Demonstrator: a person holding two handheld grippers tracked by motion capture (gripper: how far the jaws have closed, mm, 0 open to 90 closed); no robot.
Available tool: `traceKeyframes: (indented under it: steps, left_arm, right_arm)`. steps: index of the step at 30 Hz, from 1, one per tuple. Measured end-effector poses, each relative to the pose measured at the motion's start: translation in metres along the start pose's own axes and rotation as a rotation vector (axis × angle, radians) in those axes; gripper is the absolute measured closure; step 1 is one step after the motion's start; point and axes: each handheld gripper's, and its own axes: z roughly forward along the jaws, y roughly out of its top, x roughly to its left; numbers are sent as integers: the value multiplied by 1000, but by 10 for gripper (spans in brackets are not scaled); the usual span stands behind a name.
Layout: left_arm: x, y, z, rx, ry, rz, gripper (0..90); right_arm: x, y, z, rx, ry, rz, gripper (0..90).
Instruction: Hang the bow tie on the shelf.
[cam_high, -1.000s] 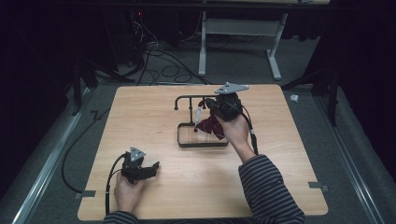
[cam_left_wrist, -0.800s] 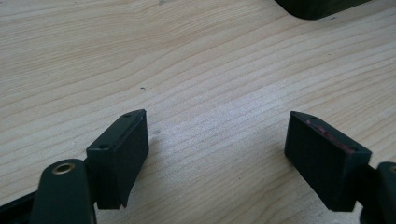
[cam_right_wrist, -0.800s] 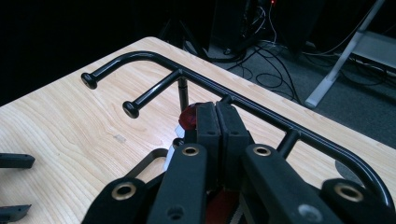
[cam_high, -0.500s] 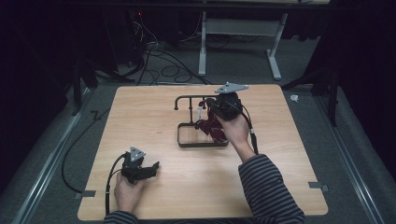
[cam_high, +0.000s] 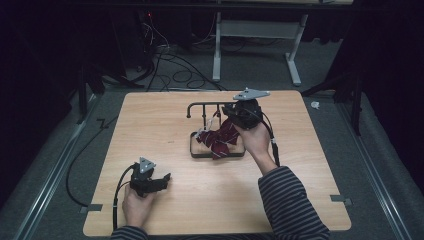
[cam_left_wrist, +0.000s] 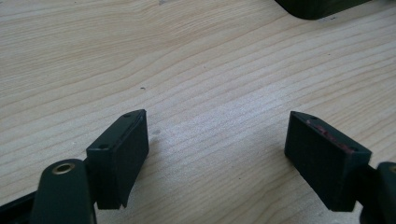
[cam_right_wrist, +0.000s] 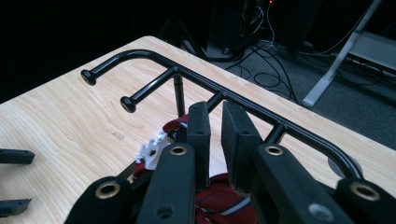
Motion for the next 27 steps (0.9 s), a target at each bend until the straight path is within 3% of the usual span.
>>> traceKeyframes:
  steps: [16, 27]
  left_arm:
    - [0, 0, 0, -1, 0, 0, 223]
    - [0, 0, 0, -3, 1, -2, 223]
  right_arm:
    - [-4, -9, -27, -35, 6, -13, 789]
    - [-16, -24, -42, -44, -1, 15, 772]
